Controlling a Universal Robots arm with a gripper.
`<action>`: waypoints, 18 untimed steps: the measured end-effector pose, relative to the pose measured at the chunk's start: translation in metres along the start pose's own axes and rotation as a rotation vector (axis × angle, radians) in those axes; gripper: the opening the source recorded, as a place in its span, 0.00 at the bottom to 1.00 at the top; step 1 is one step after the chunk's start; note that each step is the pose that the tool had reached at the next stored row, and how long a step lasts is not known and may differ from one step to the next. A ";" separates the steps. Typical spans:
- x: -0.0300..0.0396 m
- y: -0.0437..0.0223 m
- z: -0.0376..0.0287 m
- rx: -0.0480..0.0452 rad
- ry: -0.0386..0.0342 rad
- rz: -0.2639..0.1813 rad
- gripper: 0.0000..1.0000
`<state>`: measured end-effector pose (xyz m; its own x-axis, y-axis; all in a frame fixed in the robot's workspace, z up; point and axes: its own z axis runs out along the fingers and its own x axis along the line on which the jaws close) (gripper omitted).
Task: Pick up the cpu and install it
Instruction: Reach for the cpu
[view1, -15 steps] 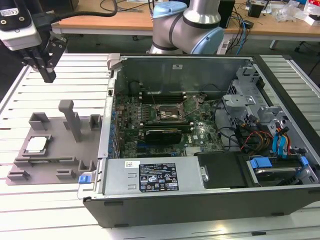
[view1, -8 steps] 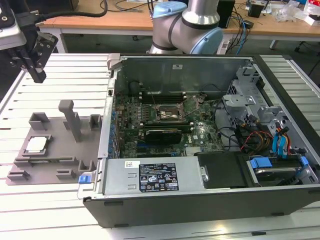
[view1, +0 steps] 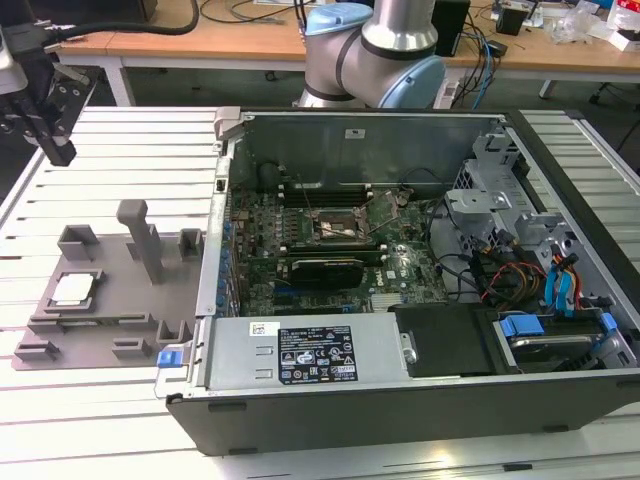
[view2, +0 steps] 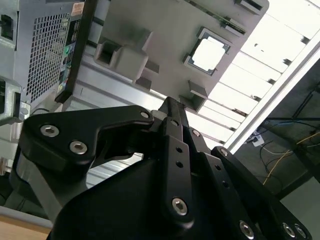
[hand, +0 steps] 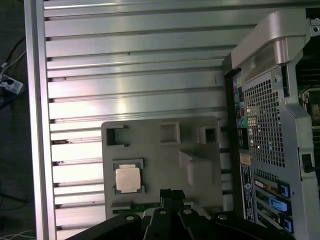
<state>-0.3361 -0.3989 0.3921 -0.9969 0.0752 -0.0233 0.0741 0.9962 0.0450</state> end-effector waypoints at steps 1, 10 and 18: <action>0.0014 -0.0001 0.0000 0.0000 0.0000 0.000 0.11; 0.0266 -0.0020 -0.0004 0.0001 0.0000 0.000 0.11; 0.0370 -0.0028 -0.0005 0.0003 0.0000 0.000 0.11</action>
<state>-0.3732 -0.3988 0.3916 -0.9969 0.0753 -0.0233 0.0742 0.9962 0.0447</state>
